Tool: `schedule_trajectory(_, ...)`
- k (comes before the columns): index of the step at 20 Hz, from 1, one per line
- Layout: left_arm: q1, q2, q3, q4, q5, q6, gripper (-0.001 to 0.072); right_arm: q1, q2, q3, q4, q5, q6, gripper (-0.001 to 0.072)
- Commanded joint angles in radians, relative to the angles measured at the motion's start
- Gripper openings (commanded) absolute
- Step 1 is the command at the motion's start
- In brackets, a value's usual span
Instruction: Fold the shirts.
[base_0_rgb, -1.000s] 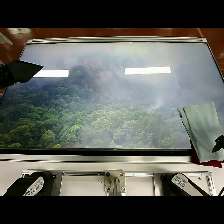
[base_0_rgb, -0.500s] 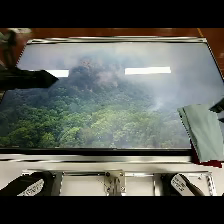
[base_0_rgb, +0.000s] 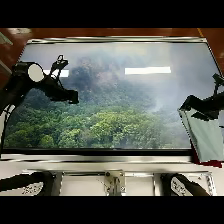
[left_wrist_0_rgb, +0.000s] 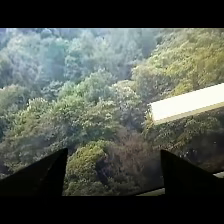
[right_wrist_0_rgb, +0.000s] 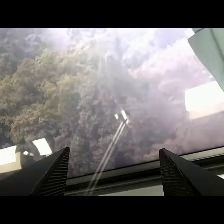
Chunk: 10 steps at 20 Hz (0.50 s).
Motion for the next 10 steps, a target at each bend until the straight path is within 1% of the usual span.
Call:
schedule_trajectory(1,-0.008,-0.016,0.006,0.021,-0.016,-0.013,0.0696,0.027,-0.002,0.0,0.023,0.006,0.004,0.067)
schedule_trajectory(4,-0.008,-0.016,0.006,0.021,0.008,-0.013,0.0696,0.027,-0.002,0.0,0.023,0.006,0.004,0.067)
schedule_trajectory(10,-0.008,-0.016,0.006,0.021,0.001,-0.002,0.0696,0.027,-0.002,0.0,0.023,0.006,0.004,0.067)
